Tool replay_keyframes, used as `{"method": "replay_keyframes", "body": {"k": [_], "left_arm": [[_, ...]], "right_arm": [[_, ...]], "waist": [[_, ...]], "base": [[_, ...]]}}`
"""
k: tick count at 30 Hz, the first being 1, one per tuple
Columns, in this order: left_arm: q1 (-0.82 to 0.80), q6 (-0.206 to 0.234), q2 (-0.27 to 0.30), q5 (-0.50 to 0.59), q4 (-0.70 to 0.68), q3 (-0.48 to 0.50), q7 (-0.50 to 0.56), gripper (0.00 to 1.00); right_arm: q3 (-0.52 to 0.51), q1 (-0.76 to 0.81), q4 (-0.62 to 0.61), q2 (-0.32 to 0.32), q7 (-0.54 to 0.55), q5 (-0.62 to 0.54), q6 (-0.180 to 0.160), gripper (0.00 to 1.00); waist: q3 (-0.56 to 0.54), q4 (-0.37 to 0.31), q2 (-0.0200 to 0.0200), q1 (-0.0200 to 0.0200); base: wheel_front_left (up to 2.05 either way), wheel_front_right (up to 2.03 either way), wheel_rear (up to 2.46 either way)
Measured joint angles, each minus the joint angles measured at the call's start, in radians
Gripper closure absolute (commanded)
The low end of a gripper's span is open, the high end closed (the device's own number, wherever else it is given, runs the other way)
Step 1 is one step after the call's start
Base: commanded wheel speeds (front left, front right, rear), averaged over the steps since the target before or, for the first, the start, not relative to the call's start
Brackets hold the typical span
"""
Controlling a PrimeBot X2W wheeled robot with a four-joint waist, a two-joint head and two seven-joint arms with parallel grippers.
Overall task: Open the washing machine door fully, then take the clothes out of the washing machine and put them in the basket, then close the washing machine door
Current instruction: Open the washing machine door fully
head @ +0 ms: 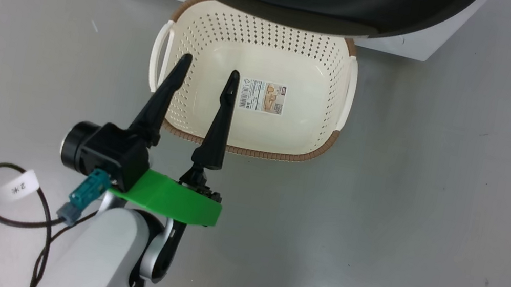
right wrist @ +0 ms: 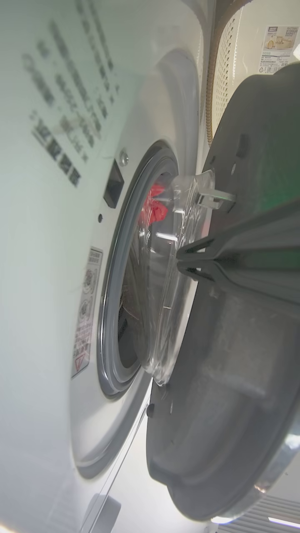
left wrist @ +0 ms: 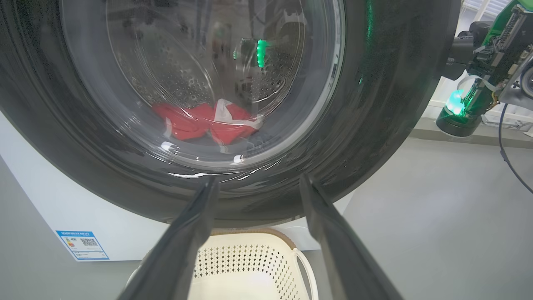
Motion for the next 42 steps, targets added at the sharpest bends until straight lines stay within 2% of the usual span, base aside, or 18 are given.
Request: {"method": "replay_keyframes", "body": {"k": [25, 42], "left_arm": [[0.050, -0.002, 0.000, 0.010, 0.001, 0.047, 0.000, 0.00], [0.105, -0.010, 0.000, 0.017, 0.006, 0.069, 0.000, 0.00]], "right_arm": [[-0.018, 0.248, -0.125, 0.037, 0.047, 0.006, 0.000, 1.00], [0.052, 0.407, -0.192, 0.044, 0.042, 0.070, 0.000, 1.00]], "waist": [[-0.134, -0.006, 0.0000, 0.0000], [-0.237, 0.019, 0.0000, 0.0000]], "base": [[0.00, 0.00, 0.00], [0.00, 0.00, 0.00]]}}
